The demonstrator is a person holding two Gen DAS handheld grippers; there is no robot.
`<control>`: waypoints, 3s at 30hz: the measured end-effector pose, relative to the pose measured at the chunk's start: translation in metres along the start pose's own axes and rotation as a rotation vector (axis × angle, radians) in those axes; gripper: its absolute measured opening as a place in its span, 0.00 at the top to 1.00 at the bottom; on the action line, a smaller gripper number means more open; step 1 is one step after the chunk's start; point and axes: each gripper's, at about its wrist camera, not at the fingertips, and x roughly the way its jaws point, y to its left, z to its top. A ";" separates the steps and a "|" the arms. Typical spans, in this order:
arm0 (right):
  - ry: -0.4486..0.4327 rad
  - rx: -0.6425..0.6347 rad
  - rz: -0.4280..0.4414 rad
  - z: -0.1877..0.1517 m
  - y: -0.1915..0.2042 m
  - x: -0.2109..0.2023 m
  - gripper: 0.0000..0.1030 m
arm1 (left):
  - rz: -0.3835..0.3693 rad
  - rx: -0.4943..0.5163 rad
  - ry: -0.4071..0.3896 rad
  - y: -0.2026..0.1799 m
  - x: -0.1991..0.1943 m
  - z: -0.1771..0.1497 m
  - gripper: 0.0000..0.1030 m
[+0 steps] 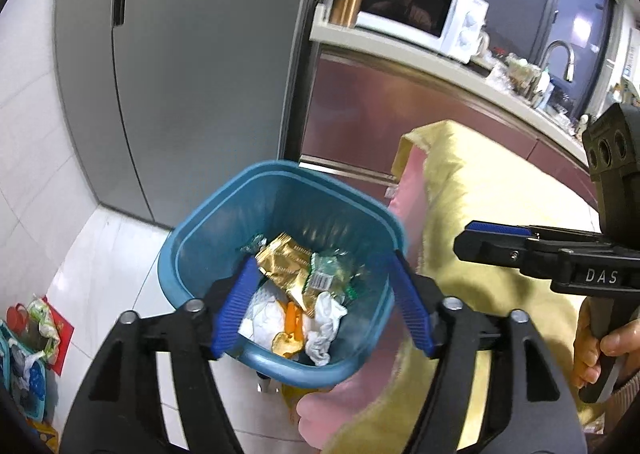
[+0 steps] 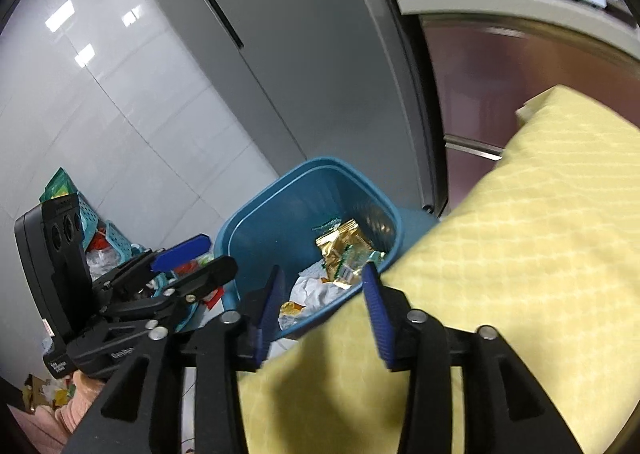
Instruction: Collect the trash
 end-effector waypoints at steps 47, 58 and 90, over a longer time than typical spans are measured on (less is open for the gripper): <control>-0.640 0.128 -0.651 -0.179 -0.056 -0.233 0.07 | -0.161 0.278 -0.396 -0.231 -0.090 -0.049 0.05; -0.665 0.127 -0.682 -0.182 -0.060 -0.242 0.07 | -0.166 0.286 -0.410 -0.242 -0.092 -0.054 0.05; -0.720 0.114 -0.724 -0.185 -0.057 -0.258 0.07 | -0.169 0.291 -0.454 -0.248 -0.099 -0.057 0.05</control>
